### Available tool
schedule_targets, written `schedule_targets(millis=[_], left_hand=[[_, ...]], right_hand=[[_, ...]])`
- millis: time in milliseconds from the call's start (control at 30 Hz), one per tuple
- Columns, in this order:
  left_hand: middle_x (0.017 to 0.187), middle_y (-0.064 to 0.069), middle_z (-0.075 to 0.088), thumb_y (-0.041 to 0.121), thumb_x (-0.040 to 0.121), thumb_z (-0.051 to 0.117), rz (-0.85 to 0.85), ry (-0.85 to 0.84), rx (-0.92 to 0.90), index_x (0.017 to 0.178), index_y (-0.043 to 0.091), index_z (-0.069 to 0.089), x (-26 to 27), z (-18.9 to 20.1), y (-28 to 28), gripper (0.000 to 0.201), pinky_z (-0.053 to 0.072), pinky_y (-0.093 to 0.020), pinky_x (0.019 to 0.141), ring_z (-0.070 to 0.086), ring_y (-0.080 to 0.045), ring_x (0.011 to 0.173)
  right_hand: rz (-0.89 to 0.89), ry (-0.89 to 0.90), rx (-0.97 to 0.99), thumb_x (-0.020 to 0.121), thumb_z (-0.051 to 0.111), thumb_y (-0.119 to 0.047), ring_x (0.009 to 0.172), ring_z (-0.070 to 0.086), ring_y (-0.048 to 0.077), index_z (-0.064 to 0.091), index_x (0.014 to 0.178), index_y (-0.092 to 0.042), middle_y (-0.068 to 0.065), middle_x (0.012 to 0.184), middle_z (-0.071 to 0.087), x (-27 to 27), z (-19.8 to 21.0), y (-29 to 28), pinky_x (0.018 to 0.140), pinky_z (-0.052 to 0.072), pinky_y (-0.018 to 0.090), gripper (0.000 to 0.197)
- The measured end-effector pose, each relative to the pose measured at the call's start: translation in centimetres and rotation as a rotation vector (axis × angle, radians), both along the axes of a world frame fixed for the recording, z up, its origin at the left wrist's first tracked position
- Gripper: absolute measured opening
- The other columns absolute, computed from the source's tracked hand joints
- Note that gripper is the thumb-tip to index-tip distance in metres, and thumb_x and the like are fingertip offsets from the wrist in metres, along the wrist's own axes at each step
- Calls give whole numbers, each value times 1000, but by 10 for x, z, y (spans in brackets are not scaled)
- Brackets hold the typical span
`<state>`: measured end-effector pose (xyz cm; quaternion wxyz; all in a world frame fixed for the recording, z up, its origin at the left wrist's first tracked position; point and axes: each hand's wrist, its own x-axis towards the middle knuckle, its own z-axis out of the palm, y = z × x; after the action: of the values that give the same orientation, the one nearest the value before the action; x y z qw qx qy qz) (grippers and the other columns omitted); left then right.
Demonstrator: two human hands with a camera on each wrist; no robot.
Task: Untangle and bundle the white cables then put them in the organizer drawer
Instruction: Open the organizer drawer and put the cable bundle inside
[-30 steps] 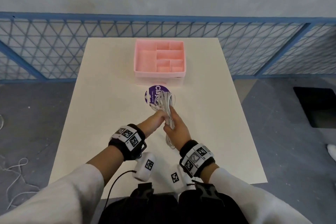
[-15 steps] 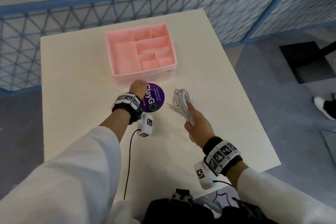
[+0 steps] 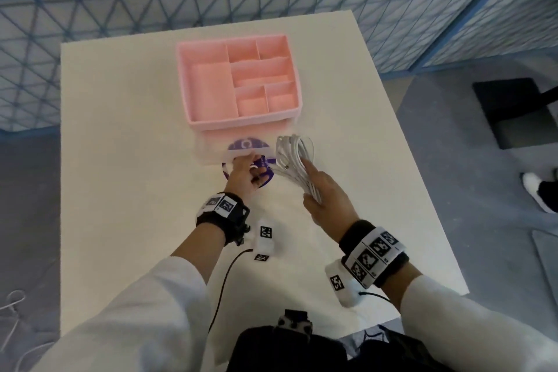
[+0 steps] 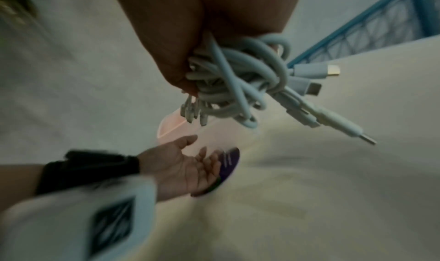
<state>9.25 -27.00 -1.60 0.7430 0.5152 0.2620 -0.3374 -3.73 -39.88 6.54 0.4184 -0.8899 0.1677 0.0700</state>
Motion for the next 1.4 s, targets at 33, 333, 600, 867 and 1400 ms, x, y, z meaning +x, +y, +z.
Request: schedule_targets(millis=[33, 333, 600, 867, 1400], left_hand=[[84, -2, 55, 25, 94, 50, -1, 7, 0, 89, 17, 54, -10, 1, 2, 11, 54, -29, 61, 51, -15, 67], [114, -11, 49, 41, 98, 35, -143, 0, 133, 126, 10, 34, -54, 9, 3, 42, 54, -29, 56, 55, -20, 69], [100, -10, 52, 34, 97, 40, -258, 4, 188, 129, 6, 37, -45, -2, 13, 42, 52, -24, 49, 56, -17, 62], [103, -3, 52, 33, 97, 39, -276, -18, 249, 122, 10, 38, -44, -6, 10, 34, 45, -24, 53, 53, -13, 59], [91, -1, 54, 31, 97, 40, -221, -14, 194, 122, 8, 40, -46, -4, 9, 34, 43, -24, 58, 57, -15, 65]], right_hand=[[64, -44, -52, 85, 50, -7, 94, 52, 27, 24, 145, -23, 12, 103, 54, 12, 4, 0, 85, 44, 36, 67], [658, -85, -346, 83, 49, -8, 104, 53, 37, 37, 140, -17, 23, 128, 51, 106, -7, 42, 88, 46, 41, 58], [646, 247, -404, 89, 49, -18, 123, 44, 35, 23, 145, -27, 13, 147, 34, 145, -38, 38, 102, 39, 41, 61], [520, 466, -479, 87, 44, -6, 117, 40, 37, 8, 145, -36, 16, 131, 41, 168, -52, 32, 101, 36, 51, 74], [334, 180, -79, 81, 54, -1, 113, 53, 36, 20, 136, -20, 19, 127, 53, 138, -65, 36, 98, 44, 41, 67]])
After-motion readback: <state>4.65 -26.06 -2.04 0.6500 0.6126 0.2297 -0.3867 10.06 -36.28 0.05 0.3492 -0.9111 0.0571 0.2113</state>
